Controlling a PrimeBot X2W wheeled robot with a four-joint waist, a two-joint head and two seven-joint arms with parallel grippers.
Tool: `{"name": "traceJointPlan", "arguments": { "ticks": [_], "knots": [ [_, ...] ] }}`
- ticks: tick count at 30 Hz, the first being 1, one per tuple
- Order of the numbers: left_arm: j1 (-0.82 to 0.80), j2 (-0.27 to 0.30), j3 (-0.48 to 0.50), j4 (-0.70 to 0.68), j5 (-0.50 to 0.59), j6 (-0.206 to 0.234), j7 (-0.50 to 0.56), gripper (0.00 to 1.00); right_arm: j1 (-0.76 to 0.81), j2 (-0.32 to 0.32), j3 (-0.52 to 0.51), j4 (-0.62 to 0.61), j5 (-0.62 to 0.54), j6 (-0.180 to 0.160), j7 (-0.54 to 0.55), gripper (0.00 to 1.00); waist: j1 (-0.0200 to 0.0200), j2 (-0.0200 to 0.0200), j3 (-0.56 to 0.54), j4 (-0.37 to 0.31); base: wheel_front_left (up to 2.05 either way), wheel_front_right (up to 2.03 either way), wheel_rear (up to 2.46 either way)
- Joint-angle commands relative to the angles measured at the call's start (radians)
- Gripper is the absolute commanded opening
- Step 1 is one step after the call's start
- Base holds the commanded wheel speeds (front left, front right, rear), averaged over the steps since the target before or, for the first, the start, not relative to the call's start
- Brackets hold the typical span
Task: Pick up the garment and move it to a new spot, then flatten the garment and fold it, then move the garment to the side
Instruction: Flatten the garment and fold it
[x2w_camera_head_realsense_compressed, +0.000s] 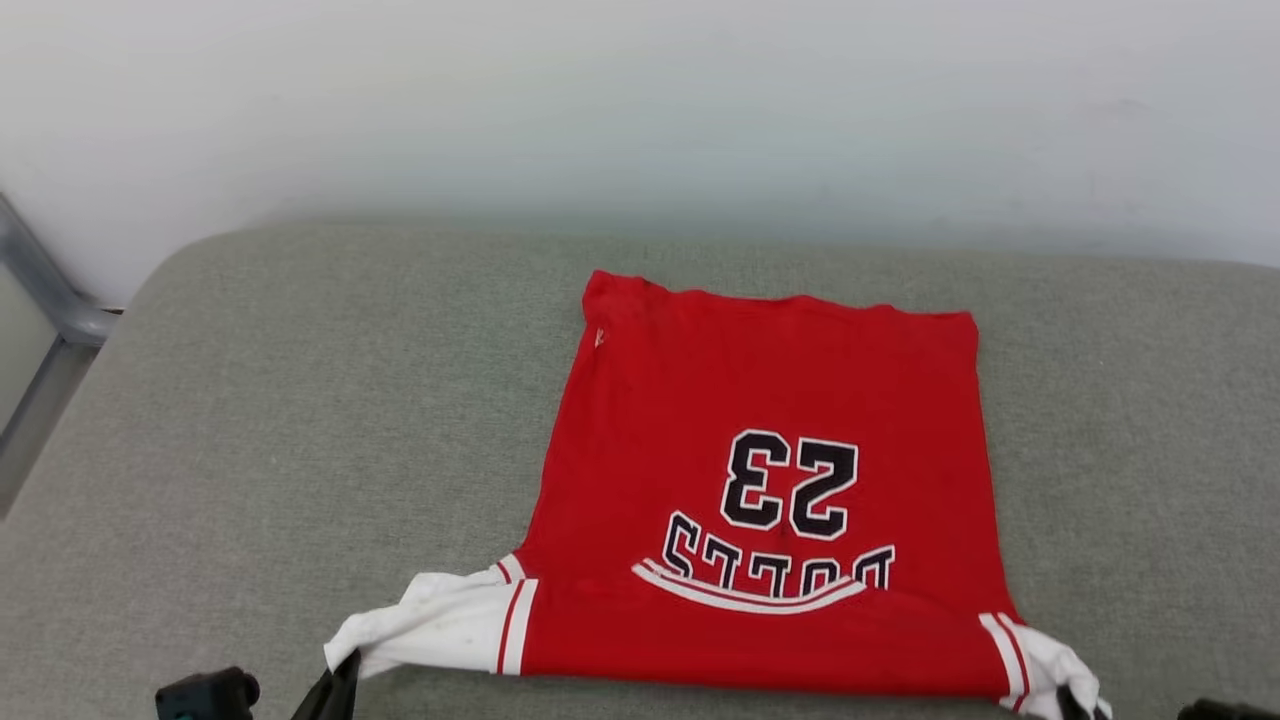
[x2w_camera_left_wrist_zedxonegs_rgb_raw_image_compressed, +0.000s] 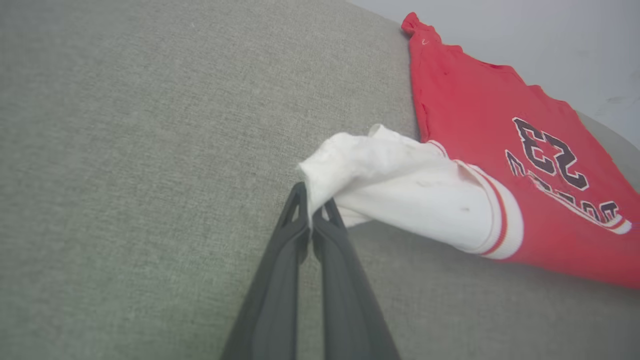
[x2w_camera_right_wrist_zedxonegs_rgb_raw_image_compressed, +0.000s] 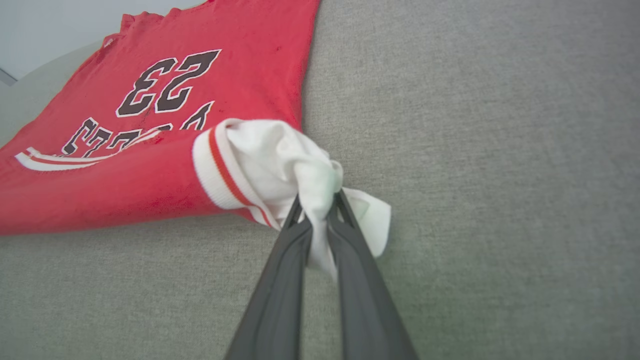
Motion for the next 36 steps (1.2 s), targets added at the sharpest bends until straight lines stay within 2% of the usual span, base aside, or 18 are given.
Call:
{"name": "traceJointPlan", "arguments": {
  "ticks": [1, 3, 4, 5, 8, 12, 20, 24, 30, 36],
  "knots": [
    [0.025, 0.014, 0.006, -0.032, 0.004, 0.022, 0.006, 0.00, 0.033, 0.010, -0.011, -0.021, -0.007, -0.002, 0.016, 0.13, 0.0003, -0.0001, -0.010, 0.007, 0.00, 0.00, 0.00],
    [0.047, 0.024, 0.000, -0.084, 0.012, 0.041, 0.014, 0.00, 0.052, 0.020, -0.010, -0.050, -0.005, -0.002, 0.035, 0.45, 0.0003, -0.0001, -0.014, 0.009, 0.00, 0.00, 0.00],
    [0.053, 0.030, -0.004, -0.105, 0.017, 0.049, 0.019, 0.00, 0.059, 0.025, -0.002, -0.065, -0.002, -0.002, 0.042, 0.89, 0.0003, -0.0001, -0.016, 0.010, 0.00, 0.00, 0.00],
    [0.058, 0.032, -0.008, -0.126, 0.020, 0.054, 0.023, 0.00, 0.060, 0.028, 0.004, -0.078, 0.001, -0.002, 0.044, 1.00, 0.0003, -0.0001, -0.018, 0.011, 0.00, 0.00, 0.00],
    [0.063, 0.038, -0.017, -0.185, 0.034, 0.070, 0.031, 0.00, 0.016, 0.032, 0.012, -0.130, 0.007, -0.002, 0.024, 1.00, 0.0003, -0.0001, -0.020, 0.012, 0.00, 0.00, 0.00],
    [0.036, 0.039, -0.026, -0.227, 0.049, 0.075, 0.034, 0.00, -0.074, 0.036, -0.043, -0.110, 0.019, -0.002, 0.017, 1.00, 0.0003, -0.0001, 0.005, 0.027, 0.00, 0.00, 0.00],
    [-0.083, 0.016, -0.046, -0.270, 0.089, 0.044, 0.023, 0.00, -0.430, -0.003, -0.162, 0.135, -0.002, -0.002, 0.079, 1.00, 0.0003, -0.0001, 0.134, 0.091, 0.00, 0.00, 0.00],
    [-0.146, -0.011, -0.056, -0.269, 0.102, 0.020, 0.012, 0.00, -0.616, -0.053, -0.187, 0.279, -0.032, -0.002, 0.153, 1.00, 0.0003, -0.0001, 0.198, 0.132, 0.00, 0.00, 0.00],
    [-0.215, -0.042, -0.064, -0.264, 0.116, -0.015, -0.005, 0.00, -0.852, -0.127, -0.199, 0.444, -0.101, -0.002, 0.344, 1.00, 0.0003, -0.0001, 0.286, 0.180, 0.00, 0.00, 0.00],
    [-0.268, -0.070, -0.069, -0.249, 0.121, -0.050, -0.018, 0.00, -1.005, -0.171, -0.208, 0.509, -0.169, -0.002, 0.457, 1.00, 0.0003, -0.0001, 0.358, 0.213, 0.00, 0.00, 0.00]
  ]
}}
